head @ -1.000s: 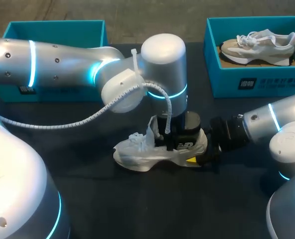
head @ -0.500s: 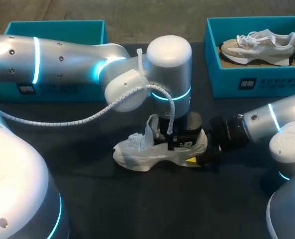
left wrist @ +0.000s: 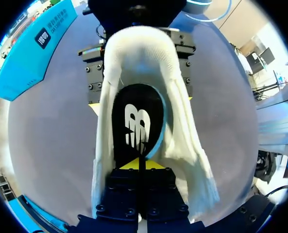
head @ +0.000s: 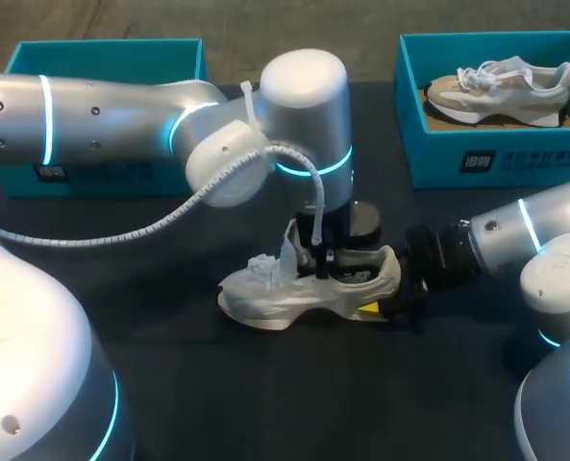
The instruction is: Take the shoe out of the shoebox, open the shoe tongue, remove and reinsert the insole, then place the shoe into the shoebox
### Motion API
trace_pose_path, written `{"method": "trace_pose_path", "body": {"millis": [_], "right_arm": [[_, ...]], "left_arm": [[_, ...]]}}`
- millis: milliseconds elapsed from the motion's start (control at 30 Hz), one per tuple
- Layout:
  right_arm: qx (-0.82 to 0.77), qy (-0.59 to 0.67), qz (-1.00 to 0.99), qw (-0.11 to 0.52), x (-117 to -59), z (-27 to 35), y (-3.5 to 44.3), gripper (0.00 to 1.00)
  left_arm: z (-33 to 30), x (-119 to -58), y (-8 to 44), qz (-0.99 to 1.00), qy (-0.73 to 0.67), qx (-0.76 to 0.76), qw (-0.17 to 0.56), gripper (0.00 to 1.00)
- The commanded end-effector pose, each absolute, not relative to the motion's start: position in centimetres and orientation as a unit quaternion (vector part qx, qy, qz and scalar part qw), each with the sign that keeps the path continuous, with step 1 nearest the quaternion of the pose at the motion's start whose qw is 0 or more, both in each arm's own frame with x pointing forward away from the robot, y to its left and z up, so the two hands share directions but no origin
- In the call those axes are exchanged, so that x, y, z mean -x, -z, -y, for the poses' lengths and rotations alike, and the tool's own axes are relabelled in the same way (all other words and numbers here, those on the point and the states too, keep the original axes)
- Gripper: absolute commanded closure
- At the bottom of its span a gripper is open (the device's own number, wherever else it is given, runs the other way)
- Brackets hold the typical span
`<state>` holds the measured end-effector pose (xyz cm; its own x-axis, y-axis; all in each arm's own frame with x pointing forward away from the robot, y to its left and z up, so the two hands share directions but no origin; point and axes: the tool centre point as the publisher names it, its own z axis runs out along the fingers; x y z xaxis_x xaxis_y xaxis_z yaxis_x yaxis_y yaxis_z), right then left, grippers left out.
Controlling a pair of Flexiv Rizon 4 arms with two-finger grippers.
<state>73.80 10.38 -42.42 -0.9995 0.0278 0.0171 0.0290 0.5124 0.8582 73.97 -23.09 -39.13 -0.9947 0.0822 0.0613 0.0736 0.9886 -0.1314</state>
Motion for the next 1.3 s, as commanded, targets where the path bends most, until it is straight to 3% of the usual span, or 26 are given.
{"method": "trace_pose_path", "body": {"millis": [33, 1300], "right_arm": [[0.017, 0.492, 0.871, 0.000, -73.7, -10.3, 42.4, 1.00], [0.017, 0.492, 0.871, 0.000, -73.7, -10.3, 42.4, 1.00]], "left_arm": [[22.5, -74.1, 37.9, 0.996, -0.068, 0.042, 0.037, 1.00], [23.2, -73.0, 32.3, 0.968, -0.216, 0.056, 0.111, 1.00]]}}
